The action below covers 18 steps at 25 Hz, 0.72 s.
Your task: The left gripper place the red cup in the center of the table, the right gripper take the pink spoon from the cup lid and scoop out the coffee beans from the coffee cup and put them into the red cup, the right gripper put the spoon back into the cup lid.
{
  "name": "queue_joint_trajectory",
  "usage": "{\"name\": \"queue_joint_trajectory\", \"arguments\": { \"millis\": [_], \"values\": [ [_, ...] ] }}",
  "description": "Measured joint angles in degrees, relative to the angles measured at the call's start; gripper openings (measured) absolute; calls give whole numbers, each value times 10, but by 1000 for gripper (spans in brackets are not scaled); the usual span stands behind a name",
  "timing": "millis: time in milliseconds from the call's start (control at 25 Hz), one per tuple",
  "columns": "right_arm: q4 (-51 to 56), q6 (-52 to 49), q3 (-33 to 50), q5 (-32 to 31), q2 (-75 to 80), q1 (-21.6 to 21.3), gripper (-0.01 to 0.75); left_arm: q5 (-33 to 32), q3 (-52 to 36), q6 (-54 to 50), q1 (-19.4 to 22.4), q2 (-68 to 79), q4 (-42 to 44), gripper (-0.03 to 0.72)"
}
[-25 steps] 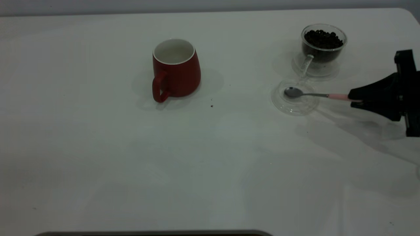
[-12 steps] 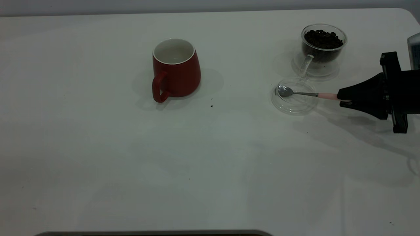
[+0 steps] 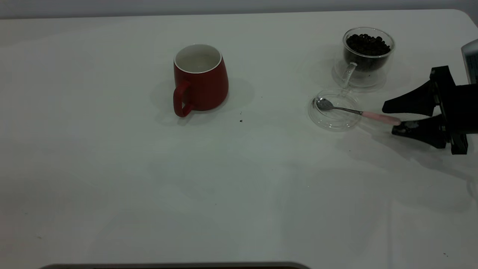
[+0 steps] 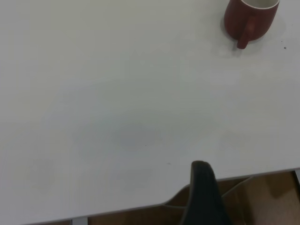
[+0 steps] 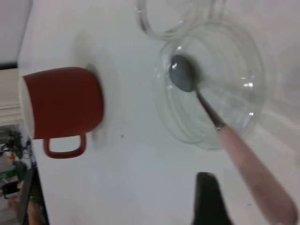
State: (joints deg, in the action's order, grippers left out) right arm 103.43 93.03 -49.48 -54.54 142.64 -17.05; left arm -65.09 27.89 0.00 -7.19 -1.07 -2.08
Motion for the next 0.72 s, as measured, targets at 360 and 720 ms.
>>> {"name": "queue_joint_trajectory", "arguments": {
  "millis": [360,720],
  "values": [
    [-42,-60,35,112,-90,-2,585,0,0,0,0,0,0,569],
    [-322,-314,141,263,-408,1,585,0,0,0,0,0,0,569]
  ]
}}
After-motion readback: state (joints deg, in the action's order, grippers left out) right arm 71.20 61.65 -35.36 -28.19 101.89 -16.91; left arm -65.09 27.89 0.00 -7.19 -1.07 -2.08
